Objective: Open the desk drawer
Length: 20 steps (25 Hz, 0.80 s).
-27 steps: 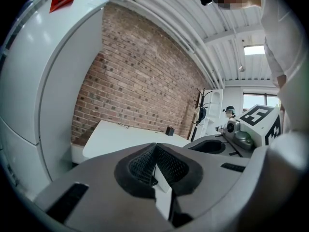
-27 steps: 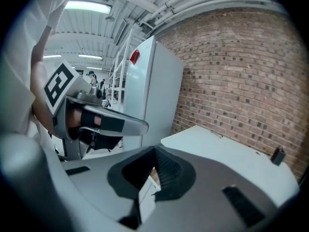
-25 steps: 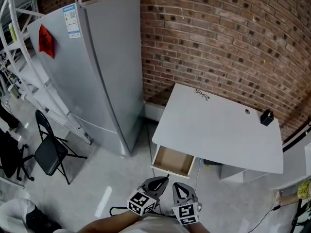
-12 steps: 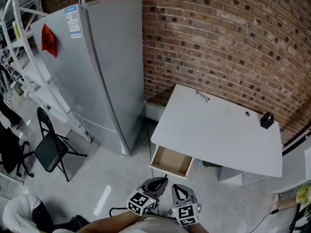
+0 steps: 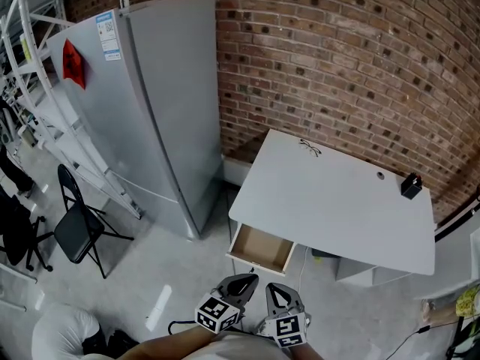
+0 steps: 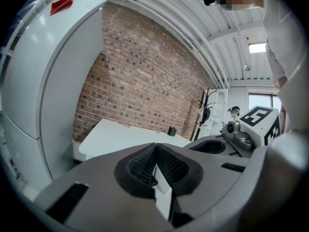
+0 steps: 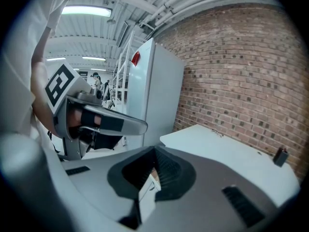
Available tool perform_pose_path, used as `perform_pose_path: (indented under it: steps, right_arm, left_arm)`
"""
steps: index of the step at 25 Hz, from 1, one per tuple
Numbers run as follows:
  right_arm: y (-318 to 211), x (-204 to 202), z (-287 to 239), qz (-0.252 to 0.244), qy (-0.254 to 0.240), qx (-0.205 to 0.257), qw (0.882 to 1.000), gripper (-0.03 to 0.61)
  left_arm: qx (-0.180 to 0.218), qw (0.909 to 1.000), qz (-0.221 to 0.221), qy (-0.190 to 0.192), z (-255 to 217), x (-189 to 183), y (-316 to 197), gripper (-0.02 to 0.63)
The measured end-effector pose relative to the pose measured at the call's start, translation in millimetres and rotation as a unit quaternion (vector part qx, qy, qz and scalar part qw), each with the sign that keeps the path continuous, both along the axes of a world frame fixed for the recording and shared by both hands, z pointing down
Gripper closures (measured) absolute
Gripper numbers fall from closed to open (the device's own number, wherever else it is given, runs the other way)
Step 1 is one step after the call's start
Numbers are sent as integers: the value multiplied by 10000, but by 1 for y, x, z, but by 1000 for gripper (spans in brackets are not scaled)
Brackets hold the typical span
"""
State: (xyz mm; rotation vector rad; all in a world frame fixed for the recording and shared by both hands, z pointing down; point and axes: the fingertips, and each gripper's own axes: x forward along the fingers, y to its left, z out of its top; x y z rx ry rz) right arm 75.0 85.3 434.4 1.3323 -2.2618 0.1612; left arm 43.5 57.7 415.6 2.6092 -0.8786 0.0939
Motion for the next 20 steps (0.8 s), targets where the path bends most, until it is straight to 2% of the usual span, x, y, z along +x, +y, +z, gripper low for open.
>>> perform_pose_path:
  steps: [11, 20]
  right_arm:
    - [-3, -4, 2, -102, -25, -9, 9999, 563]
    - [-6, -7, 3, -64, -71, 41, 9999, 563]
  left_arm:
    - [-8, 9999, -150, -53, 2, -8, -2, 606]
    - [-6, 9999, -109, -64, 4, -10, -2, 606]
